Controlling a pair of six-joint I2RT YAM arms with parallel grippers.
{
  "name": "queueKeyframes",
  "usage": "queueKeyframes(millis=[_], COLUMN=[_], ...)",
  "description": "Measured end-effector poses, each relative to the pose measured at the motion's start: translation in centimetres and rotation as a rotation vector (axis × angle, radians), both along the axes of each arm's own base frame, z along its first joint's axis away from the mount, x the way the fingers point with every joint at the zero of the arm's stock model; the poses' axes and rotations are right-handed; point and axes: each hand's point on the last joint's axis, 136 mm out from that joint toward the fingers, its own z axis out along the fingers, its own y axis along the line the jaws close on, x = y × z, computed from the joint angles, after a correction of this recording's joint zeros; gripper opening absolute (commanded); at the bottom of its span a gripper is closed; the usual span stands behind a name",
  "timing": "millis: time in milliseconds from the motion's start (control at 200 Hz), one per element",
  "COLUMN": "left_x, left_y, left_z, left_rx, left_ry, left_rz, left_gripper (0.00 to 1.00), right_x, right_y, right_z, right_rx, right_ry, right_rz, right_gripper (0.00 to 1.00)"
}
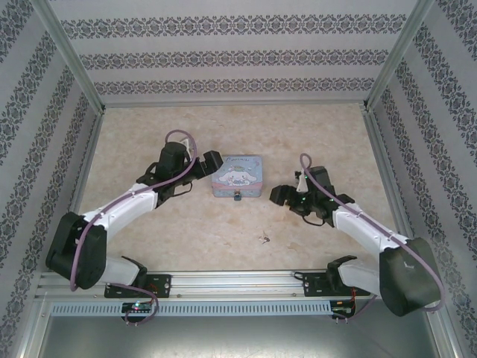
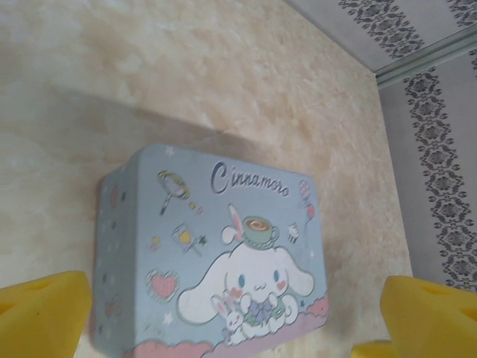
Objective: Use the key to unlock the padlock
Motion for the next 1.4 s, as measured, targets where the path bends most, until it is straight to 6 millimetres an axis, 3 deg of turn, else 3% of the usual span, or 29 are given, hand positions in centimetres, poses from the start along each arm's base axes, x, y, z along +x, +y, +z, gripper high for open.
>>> queueKeyframes(millis=[230,330,565,879,1179,1294,1399], left_x=[-2.7,-3.6,-4.8,-4.7,-4.7,-4.7,-4.7], left_y=[2.2,2.5,2.9,2.9,2.9,2.9,2.9], left_z=[-3.0,-4.5,-6.5,-4.4,-4.5,-4.8,-5.3], left_rx=[-0.003,-0.019,-0.045,-0.076,-0.075,-0.07,-0.064], left_ry=[0.108,0.159,0.232,0.178,0.178,0.188,0.2], left_rz=[0.099,0.125,0.158,0.157,0.157,0.158,0.159], left_gripper=[1.0,1.0,1.0,1.0,1.0,1.0,1.0], right_x=[-5.9,-7.3,-7.9,-8.8,-8.8,-8.8,-8.8], right_y=[0.5,0.6,2.2,2.8,2.8,2.7,2.5], right_z=[-3.4,-3.8,-4.4,-6.7,-7.1,-7.2,-7.3], right_rx=[-0.268,-0.38,-0.538,-0.616,-0.642,-0.653,-0.665], right_ry=[0.106,0.126,0.138,0.193,0.195,0.197,0.198], right_rz=[0.124,0.165,0.229,0.253,0.237,0.235,0.231], right_gripper=[0.65,0.62,0.54,0.47,0.42,0.36,0.23])
